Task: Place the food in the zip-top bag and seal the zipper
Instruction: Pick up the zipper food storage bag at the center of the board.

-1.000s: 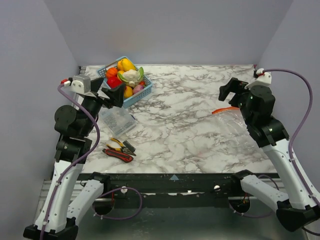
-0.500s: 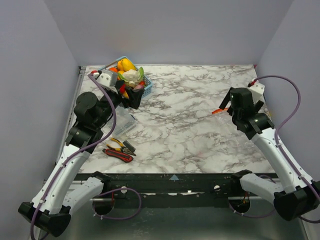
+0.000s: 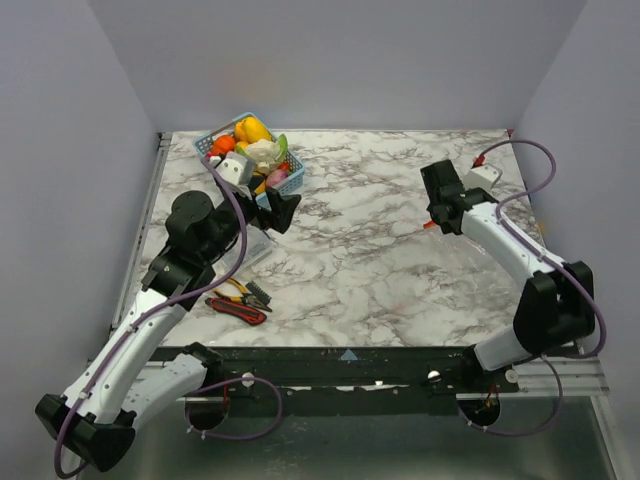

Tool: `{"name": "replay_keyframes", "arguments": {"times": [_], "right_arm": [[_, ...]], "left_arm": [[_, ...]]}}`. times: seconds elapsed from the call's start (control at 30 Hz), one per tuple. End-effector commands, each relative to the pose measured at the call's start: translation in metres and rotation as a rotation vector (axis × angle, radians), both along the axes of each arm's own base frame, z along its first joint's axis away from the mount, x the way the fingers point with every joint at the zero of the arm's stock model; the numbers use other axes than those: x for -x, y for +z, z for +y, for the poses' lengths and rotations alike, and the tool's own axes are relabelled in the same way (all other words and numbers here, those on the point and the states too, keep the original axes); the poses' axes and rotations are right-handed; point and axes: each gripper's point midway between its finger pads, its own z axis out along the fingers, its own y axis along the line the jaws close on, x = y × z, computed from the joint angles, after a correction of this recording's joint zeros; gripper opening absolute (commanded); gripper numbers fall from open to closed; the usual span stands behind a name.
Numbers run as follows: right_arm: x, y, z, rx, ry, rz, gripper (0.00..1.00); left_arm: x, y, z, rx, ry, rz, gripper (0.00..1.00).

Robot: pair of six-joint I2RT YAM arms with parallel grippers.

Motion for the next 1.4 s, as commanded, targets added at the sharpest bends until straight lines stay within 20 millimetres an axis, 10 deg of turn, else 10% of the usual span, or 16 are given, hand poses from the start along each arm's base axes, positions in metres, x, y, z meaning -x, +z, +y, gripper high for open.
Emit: {"name": "replay_keyframes", "arguments": {"times": [0.0, 0.47, 0.63, 0.8, 0.9, 1.2, 1.37], "right_arm": [[-0.033, 0.014, -0.030, 0.181, -0.100, 0.004, 1.00], [-0.074, -0.057, -0.049, 0.328, -0.124, 0.228, 0.91], [-0.071, -0.069, -0.044, 0.265, -0.114, 0.195, 0.62], [-0.062, -0.064, -0.042, 0.223, -0.124, 0.147, 0.07], [-0.060, -0.054, -0.036, 0.201, -0.066, 0.139, 0.00], [-0.039, 0.027, 0.101, -0.209, 0.692, -0.290, 0.01], [-0.020, 0.037, 0.138, -0.408, 0.808, -0.330, 0.01]], "left_arm": [[-0.002, -0.002, -0.003, -0.016, 0.006, -0.018, 0.99], [0.003, -0.009, -0.021, -0.040, -0.038, 0.020, 0.98], [0.001, -0.017, -0.029, -0.029, -0.062, 0.088, 0.97], [0.009, -0.029, -0.056, -0.012, -0.187, 0.202, 0.93], [0.011, -0.035, -0.066, 0.004, -0.225, 0.243, 0.91], [0.023, -0.057, -0.102, 0.074, -0.396, 0.418, 0.89], [0.032, -0.067, -0.121, 0.125, -0.505, 0.507, 0.88]]}}
